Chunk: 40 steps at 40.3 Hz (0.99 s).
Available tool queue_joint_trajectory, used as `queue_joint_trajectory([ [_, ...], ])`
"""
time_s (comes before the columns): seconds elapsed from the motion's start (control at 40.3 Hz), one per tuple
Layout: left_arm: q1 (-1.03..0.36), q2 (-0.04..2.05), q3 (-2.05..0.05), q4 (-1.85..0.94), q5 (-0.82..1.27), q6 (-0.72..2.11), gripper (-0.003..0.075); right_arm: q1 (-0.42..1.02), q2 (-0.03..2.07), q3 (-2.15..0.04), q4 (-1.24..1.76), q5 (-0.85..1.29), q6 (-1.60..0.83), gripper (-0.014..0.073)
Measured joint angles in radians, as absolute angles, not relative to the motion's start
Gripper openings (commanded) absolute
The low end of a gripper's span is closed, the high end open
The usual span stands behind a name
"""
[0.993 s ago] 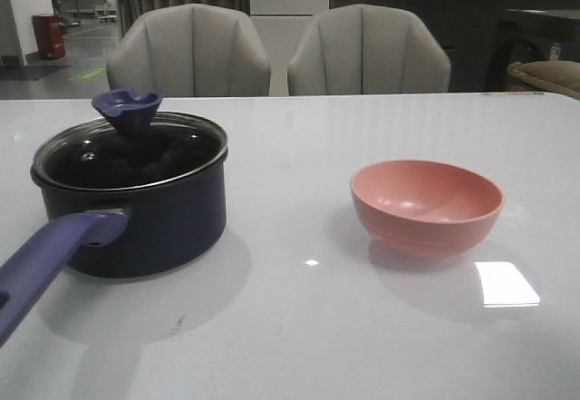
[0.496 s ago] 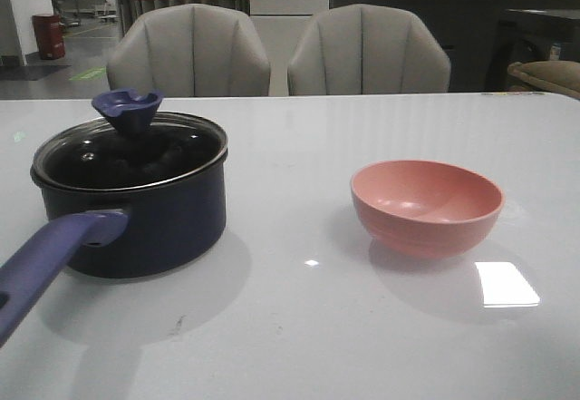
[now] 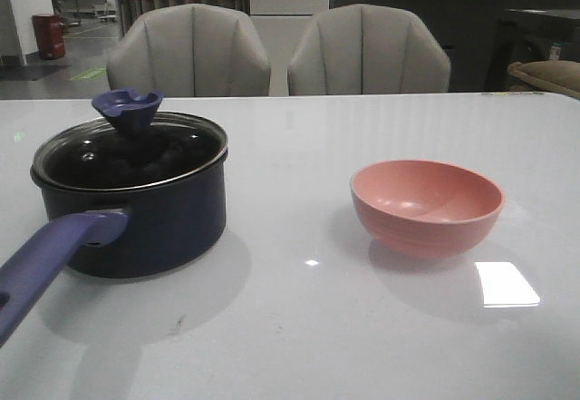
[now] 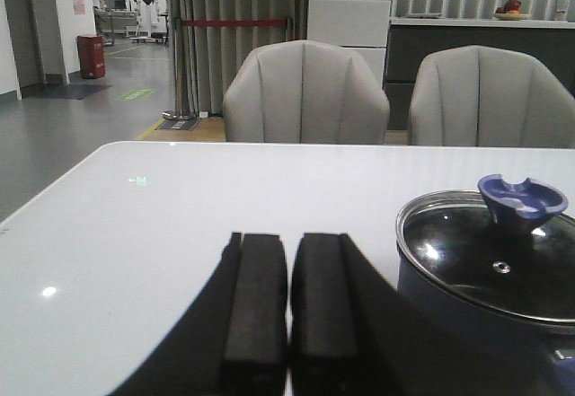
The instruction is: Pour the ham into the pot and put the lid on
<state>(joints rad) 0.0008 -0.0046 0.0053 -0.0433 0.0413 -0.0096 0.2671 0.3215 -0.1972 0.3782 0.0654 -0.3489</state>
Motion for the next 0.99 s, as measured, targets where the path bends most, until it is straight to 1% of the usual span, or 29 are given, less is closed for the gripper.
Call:
queue_joint_trajectory([
  [0.223, 0.001, -0.005, 0.005, -0.043, 0.041, -0.010, 0.0113, 0.246, 0.287, -0.195, 0.298, 0.072, -0.320, 0.0155],
  [0.323, 0.001, -0.005, 0.005, -0.043, 0.041, -0.010, 0.0113, 0.203, 0.233, -0.173, 0.233, 0.073, -0.258, 0.0155],
  [0.546, 0.001, -0.005, 0.005, -0.043, 0.041, -0.010, 0.0113, 0.098, 0.081, -0.040, 0.050, 0.073, -0.054, 0.0155],
  [0.72, 0.001, -0.005, 0.005, -0.043, 0.041, -0.010, 0.0113, 0.091, 0.000, 0.024, 0.023, 0.066, -0.016, 0.0155],
  [0.993, 0.001, -0.005, 0.005, -0.043, 0.041, -0.010, 0.0113, 0.091, -0.010, 0.028, 0.023, 0.029, -0.010, 0.0155],
])
